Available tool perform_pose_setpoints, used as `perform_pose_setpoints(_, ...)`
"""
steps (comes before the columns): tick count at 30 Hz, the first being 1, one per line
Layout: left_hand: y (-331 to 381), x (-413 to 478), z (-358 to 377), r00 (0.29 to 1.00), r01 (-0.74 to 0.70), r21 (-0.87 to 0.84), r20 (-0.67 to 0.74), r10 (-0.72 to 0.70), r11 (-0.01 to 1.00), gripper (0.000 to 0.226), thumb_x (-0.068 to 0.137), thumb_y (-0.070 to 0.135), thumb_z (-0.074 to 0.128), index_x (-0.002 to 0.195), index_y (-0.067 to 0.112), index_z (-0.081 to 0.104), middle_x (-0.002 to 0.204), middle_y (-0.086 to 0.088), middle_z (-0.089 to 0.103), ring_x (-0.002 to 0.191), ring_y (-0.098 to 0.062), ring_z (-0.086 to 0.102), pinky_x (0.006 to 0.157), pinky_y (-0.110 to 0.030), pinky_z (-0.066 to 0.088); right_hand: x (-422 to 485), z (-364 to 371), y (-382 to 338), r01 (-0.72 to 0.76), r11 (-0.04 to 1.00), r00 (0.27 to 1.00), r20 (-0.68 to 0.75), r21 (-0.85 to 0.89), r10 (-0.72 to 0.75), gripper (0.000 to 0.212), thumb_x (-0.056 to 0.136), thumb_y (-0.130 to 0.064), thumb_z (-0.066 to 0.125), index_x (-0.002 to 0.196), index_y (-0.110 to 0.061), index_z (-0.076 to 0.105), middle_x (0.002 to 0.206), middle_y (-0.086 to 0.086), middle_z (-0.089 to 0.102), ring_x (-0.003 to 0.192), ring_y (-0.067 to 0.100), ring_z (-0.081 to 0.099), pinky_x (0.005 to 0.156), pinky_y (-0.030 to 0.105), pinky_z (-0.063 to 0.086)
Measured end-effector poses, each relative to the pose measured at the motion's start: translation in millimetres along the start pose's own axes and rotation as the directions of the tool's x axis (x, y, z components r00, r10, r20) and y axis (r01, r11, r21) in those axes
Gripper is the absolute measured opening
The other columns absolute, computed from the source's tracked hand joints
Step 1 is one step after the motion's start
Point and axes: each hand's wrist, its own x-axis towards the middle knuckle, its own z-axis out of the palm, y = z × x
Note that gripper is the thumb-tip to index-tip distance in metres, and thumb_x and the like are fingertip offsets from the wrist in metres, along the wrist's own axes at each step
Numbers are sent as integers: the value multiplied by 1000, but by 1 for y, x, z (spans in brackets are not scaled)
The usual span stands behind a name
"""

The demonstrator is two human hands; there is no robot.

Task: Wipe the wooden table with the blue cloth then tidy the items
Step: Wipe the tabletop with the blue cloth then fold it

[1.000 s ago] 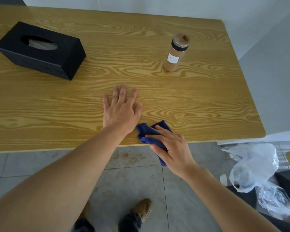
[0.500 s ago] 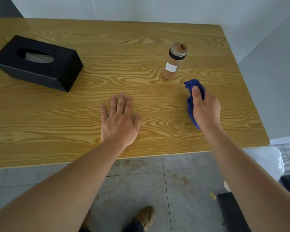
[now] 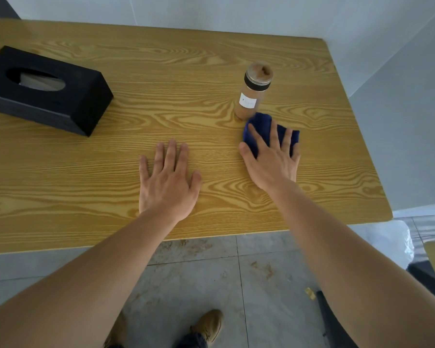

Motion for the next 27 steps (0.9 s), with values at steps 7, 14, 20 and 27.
perform_pose_setpoints(7, 2, -1, -2, 1000, 12, 10, -3, -12, 1000, 76, 100, 64, 4, 167, 28, 0, 176, 1, -4, 161, -23, -9, 128, -55, -5, -59, 15, -12, 216, 976, 976, -6, -39, -216, 66, 95, -84, 10, 157, -62, 4, 176, -3, -3, 160, 34, -11, 126, 58, -3)
perform_pose_setpoints(14, 2, -2, -4, 1000, 9, 2, 11, -9, 1000, 76, 100, 64, 4, 167, 28, -1, 176, 1, -5, 161, -24, -10, 128, -56, -3, -115, 23, -4, 412, 910, 910, -18, -54, -413, 58, 102, -77, 17, 157, -62, 9, 175, -3, 8, 161, 33, -4, 127, 57, 3)
perform_pose_setpoints(20, 3, -1, -5, 1000, 8, 10, 27, -8, 1000, 77, 100, 63, 5, 167, 26, 1, 176, -1, -4, 161, -26, -8, 128, -56, -3, -143, 31, 18, 530, 848, 841, -134, 3, -525, 52, 107, -60, 35, 156, -43, 40, 168, -8, 32, 159, 20, 17, 128, 43, 16)
perform_pose_setpoints(27, 36, 0, -6, 998, -67, -135, 13, 69, 989, 73, 104, 58, 14, 167, 23, 8, 176, -2, -3, 161, -21, -9, 129, -46, -6, -154, 19, 36, 511, 752, 860, -256, 417, -442, 26, 104, -37, 58, 122, -30, 74, 129, -26, 67, 133, 0, 56, 105, 19, 37)
